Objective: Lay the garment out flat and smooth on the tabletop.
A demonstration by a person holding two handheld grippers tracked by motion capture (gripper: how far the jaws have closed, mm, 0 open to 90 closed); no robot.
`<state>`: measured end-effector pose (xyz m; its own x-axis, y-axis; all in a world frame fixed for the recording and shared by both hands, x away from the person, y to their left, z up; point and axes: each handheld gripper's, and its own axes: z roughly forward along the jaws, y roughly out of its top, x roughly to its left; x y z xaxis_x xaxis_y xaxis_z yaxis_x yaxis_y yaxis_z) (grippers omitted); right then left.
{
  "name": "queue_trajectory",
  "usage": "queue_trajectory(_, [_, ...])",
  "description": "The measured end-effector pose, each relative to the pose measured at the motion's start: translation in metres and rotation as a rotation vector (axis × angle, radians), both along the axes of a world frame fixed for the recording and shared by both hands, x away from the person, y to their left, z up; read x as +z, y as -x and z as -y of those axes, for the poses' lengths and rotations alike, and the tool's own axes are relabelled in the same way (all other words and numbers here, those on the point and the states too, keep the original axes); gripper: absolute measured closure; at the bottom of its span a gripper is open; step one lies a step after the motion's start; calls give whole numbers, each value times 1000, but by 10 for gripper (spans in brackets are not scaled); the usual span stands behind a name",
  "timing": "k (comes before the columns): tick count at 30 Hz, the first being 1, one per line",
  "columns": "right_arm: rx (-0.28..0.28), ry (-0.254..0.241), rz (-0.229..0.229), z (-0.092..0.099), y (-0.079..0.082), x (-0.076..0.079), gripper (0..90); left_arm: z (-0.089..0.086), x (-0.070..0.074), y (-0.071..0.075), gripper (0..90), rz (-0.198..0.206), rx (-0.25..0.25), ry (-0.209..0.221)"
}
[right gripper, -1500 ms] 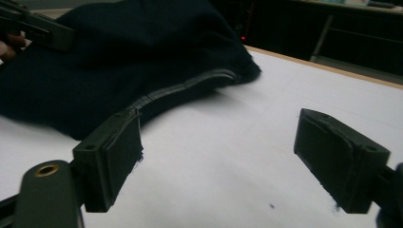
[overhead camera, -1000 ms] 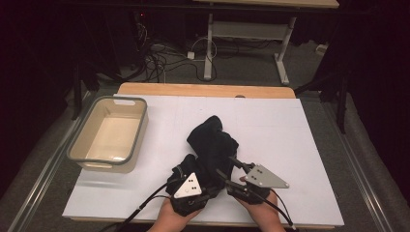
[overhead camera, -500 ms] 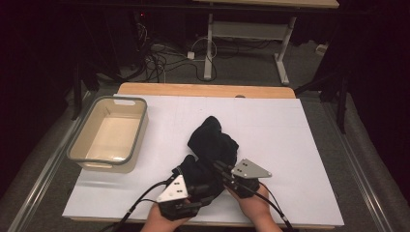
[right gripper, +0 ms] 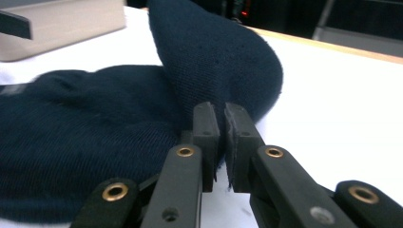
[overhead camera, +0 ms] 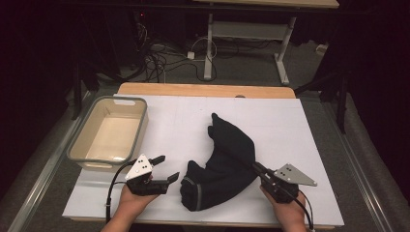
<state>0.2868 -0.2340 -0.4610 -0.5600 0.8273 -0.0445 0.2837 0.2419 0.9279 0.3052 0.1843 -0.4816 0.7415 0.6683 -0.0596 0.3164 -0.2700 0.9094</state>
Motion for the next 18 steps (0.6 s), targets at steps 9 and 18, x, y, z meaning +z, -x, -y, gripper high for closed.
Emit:
queue_trajectory(9, [-171, 24, -52, 58, 1, -10, 853, 0, -8, -11, 0, -19, 35, 0])
queue_trajectory(18, [-148, -2, -28, 47, 4, 3, 567, 3, -11, -11, 0, -13, -3, -7])
